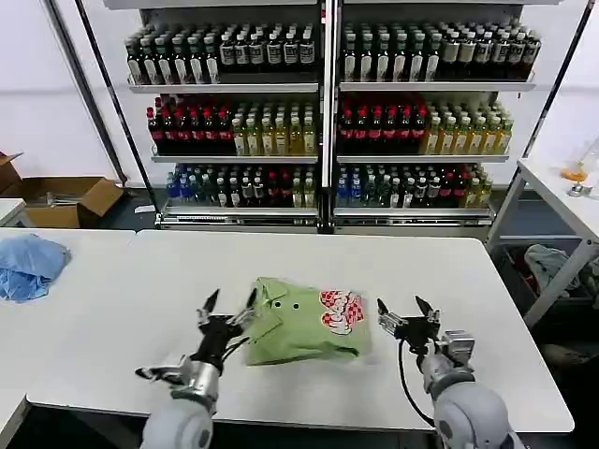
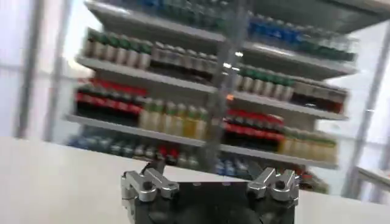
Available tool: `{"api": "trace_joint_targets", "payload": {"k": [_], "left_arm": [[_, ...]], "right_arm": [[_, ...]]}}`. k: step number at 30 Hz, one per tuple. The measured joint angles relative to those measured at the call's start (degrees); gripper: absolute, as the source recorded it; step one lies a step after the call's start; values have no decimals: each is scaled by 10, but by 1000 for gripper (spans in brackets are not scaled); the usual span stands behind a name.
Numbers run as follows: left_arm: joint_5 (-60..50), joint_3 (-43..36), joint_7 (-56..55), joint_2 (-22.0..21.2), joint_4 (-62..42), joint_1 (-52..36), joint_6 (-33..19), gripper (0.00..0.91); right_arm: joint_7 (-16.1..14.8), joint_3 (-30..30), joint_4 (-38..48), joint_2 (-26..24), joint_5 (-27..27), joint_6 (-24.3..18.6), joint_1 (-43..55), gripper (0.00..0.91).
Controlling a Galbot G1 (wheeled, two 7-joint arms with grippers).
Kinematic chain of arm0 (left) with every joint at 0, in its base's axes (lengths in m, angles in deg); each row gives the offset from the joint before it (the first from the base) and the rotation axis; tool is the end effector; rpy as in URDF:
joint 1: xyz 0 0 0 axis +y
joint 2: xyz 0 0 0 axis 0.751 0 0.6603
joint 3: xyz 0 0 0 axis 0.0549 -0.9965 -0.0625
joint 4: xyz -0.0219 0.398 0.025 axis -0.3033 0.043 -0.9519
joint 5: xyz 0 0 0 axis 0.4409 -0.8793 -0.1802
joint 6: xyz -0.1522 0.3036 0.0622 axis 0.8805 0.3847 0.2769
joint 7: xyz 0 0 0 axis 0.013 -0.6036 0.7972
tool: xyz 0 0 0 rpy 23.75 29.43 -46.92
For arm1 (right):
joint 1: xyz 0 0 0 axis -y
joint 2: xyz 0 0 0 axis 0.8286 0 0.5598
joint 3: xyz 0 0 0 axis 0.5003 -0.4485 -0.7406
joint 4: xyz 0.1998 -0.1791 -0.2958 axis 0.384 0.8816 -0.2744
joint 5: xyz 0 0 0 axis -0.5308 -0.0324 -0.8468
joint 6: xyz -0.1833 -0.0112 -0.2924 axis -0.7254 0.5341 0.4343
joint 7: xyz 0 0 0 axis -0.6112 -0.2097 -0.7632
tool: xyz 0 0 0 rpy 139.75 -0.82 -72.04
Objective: Fold and organize the clothes.
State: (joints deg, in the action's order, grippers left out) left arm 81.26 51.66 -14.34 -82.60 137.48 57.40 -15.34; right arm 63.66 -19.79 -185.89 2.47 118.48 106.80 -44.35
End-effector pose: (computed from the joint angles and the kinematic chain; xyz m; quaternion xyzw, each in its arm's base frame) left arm 0.2289 0.0164 -0.3425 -0.0582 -0.9921 0.1046 0.0369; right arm 0.2524 -0.0474 -0.2887 0.0580 -0.9830 -0.0361 0.1702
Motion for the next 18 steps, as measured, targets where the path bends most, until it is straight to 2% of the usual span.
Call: {"api": "trace_joint_targets", "payload": {"k": [8,15,16,18], "left_arm": [[-14,71,-6,6,56,81,-16,907],[-25,97,-7,2,86,124,-23,907],[-26,99,-7,2,89,128,-23,907],[-29,103,-7,0,94,136,-25,907]], "right_arm": [[20,-51,79,39,9,3,58,907],[27,-82,137,74,10,7,91,907],[27,-84,144,78,11,8,95,856],[27,-90,157,87,13,10,102,615]]}}
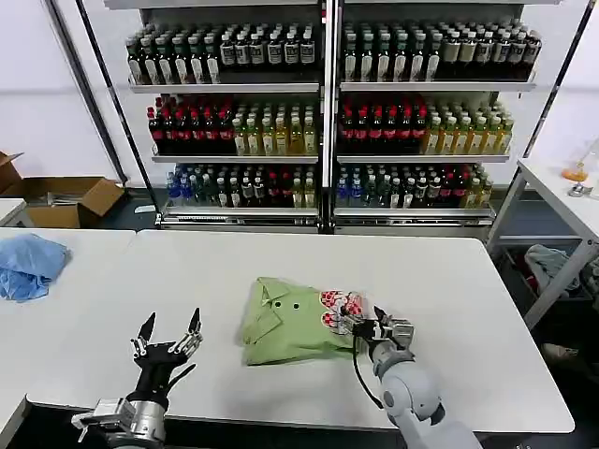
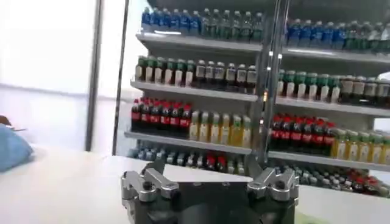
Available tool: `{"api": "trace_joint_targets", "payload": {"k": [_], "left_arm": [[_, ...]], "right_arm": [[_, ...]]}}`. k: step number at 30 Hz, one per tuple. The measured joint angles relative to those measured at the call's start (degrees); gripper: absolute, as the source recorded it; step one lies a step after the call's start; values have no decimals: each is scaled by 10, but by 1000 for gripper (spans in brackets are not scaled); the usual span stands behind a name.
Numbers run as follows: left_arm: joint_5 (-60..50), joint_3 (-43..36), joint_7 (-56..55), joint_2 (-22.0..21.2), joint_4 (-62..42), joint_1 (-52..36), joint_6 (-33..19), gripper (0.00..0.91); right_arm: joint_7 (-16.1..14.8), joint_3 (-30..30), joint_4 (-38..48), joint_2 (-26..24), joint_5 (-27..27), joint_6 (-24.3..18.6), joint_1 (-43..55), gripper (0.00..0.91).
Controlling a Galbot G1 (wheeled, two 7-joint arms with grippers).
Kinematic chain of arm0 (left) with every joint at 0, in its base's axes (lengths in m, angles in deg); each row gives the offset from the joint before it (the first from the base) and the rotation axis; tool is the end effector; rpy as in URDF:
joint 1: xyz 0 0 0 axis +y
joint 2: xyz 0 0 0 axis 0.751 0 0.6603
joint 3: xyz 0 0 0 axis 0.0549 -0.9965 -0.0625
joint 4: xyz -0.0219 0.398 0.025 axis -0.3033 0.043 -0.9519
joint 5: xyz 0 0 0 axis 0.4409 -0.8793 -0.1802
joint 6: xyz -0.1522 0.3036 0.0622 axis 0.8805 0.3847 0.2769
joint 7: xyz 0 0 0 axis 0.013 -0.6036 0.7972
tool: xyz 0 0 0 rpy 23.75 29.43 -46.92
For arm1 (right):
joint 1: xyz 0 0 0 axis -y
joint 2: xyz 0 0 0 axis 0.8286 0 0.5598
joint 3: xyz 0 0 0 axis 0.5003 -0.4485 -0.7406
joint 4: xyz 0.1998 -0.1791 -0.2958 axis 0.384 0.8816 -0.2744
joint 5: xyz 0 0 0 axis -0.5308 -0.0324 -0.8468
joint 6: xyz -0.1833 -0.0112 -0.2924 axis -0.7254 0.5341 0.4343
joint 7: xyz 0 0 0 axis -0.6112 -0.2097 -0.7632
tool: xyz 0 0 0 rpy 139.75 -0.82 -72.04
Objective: Fold and organize the clothes.
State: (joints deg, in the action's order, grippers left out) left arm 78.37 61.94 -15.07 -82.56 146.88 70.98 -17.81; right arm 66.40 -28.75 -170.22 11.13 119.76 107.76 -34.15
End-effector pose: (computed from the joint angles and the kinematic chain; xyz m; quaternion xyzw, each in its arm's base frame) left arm 0.1509 0.0602 -0.3220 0.0199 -0.9976 0.0602 0.0272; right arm 0.3177 0.0202 -0.3443 0.0682 -0.9649 -0.0781 0.2415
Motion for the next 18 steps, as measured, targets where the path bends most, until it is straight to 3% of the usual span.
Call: {"api": "trace_joint_targets", "payload": {"k": [1,3,18], "left_arm": [[-1,2,0,-1,1,2,0,907],[-2,5,0,-1,5,6,-1,907],[-5,15,-2,-6,23,27,-3,907]], "right_arm": [[0,-3,5,3,1,0,3,242],[1,-8,15,9,4,0,9,0],[-2,-14,36,7,0,-16,16,0]]}}
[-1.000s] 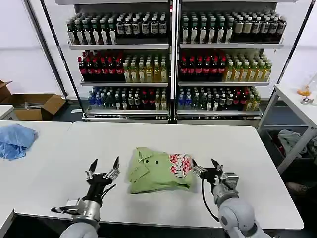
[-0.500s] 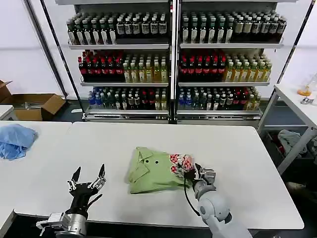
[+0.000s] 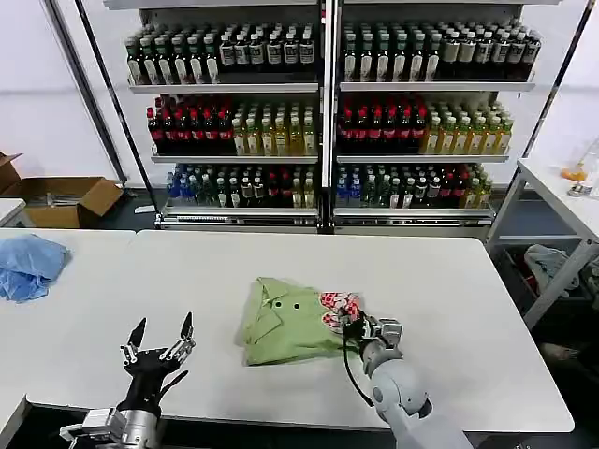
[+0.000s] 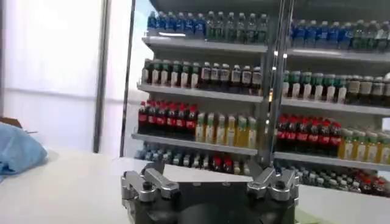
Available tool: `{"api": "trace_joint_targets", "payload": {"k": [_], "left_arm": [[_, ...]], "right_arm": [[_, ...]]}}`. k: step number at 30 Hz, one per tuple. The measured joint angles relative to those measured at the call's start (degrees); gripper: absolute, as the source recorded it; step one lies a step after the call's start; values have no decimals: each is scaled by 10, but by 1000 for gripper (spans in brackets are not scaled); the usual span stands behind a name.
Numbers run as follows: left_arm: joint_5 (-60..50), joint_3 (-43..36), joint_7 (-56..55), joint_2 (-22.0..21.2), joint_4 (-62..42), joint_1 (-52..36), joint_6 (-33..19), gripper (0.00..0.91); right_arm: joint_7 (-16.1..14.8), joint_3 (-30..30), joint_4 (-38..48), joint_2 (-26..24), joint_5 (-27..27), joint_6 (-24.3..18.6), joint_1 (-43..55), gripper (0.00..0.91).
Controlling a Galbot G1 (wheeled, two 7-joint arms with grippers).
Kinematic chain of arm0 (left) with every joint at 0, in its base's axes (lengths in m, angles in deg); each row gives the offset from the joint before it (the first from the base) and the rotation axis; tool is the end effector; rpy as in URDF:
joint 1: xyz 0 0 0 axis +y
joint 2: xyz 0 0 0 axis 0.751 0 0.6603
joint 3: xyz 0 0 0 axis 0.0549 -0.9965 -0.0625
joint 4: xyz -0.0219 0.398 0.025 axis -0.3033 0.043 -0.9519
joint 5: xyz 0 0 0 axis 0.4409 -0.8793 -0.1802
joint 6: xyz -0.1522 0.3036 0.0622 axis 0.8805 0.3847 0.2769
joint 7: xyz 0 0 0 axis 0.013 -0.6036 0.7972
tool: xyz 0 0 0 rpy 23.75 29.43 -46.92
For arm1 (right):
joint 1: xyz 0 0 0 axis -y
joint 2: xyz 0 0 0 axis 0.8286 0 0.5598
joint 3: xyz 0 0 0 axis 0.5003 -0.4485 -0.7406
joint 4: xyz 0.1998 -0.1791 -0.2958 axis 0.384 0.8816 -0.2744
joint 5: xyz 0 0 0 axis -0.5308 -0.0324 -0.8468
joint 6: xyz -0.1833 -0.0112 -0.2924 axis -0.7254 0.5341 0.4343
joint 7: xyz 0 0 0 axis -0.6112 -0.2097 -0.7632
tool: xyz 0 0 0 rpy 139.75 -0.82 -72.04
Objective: Fold and organize the clothes.
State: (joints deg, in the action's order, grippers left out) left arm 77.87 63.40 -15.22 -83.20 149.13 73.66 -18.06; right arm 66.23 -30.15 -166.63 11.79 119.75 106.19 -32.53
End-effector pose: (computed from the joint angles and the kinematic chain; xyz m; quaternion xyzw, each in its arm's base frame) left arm 0.1352 0.0623 -0.3145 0.0312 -0.9976 0.0556 0.0258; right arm 0.3288 0.0275 -0.3578 0.0687 -0.9634 -0.0791 0.2467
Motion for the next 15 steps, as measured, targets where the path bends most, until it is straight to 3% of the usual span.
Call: {"api": "trace_joint_targets", "payload": {"k": [11,12,15], "left_arm": [[-8,-4,1,-4,8,6,0,907],[-9,-5,2,-6,9,7,0,907],[-14,-10,5,-9,12,11,0,907]], "right_arm": [[-25,26,-14,-39,-40,-17,-11,0],[-29,29,-16,-44,-45,-19,-13,907],[-42,32,-24,-56,-66,-30,-19,907]]}}
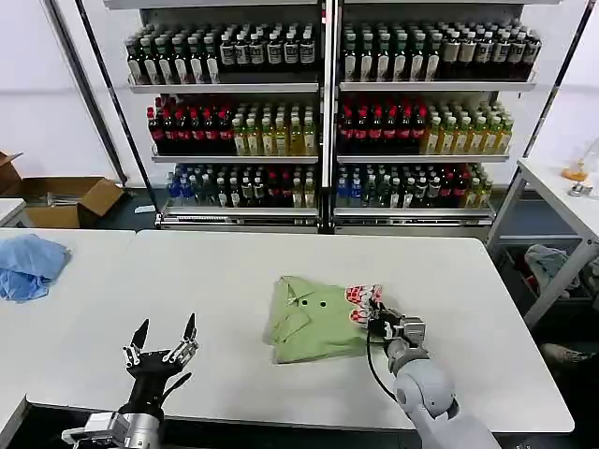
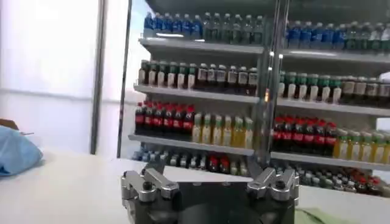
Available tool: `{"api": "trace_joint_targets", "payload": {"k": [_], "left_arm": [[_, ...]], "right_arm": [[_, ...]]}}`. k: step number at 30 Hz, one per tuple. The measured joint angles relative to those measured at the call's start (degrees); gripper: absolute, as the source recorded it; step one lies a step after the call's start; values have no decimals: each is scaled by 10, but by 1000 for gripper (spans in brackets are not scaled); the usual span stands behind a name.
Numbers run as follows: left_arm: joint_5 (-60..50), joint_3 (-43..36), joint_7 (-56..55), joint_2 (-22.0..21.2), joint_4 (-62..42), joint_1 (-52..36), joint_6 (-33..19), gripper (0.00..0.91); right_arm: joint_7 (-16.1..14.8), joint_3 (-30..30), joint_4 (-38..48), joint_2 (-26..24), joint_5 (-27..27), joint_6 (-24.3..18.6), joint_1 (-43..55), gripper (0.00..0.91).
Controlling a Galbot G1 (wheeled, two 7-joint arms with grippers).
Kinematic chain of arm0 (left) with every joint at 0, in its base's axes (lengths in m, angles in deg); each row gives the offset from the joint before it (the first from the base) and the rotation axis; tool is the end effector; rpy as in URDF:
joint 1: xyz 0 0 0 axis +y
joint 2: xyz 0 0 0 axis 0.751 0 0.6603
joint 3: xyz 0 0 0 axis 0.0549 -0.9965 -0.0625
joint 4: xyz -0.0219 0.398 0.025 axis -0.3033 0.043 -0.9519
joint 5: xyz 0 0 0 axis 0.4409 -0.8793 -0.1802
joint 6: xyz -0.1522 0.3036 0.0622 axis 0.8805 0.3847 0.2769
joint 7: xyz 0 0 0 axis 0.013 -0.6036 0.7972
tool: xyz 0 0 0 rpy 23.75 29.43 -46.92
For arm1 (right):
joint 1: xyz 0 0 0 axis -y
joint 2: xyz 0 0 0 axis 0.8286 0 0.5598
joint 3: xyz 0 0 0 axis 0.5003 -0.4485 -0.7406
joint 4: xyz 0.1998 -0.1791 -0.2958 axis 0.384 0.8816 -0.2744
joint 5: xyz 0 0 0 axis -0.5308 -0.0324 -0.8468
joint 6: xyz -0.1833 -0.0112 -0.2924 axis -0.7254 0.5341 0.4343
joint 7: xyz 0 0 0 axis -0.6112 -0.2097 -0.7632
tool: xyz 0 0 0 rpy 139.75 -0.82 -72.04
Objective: Fold and organize the clothes.
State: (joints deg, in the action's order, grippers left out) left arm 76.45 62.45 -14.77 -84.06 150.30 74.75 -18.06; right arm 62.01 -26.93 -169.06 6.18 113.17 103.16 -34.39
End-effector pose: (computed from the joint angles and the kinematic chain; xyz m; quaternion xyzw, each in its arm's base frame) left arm 0.1281 0.0535 -0.3117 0.0231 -0.9979 0.0544 0.0262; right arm 0.3210 -0.0211 -0.3491 0.0572 -0.9791 -0.0077 0.1948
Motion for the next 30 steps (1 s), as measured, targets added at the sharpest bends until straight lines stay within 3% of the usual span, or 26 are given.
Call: {"api": "trace_joint_targets", "payload": {"k": [7,16,30], "left_arm": [[-15,-3,11,-2,3,11,0,907],[-18,4,30,-9,14,28,0,907],[-1,2,52,3,39,44,8,907]], "right_arm": [[-10,10,-26,-13,-76,-63,-29,907],[0,38,-89,-33,-134,-159,-91,907],[-1,73,-187,-28,-176,-228,-202,907]]}}
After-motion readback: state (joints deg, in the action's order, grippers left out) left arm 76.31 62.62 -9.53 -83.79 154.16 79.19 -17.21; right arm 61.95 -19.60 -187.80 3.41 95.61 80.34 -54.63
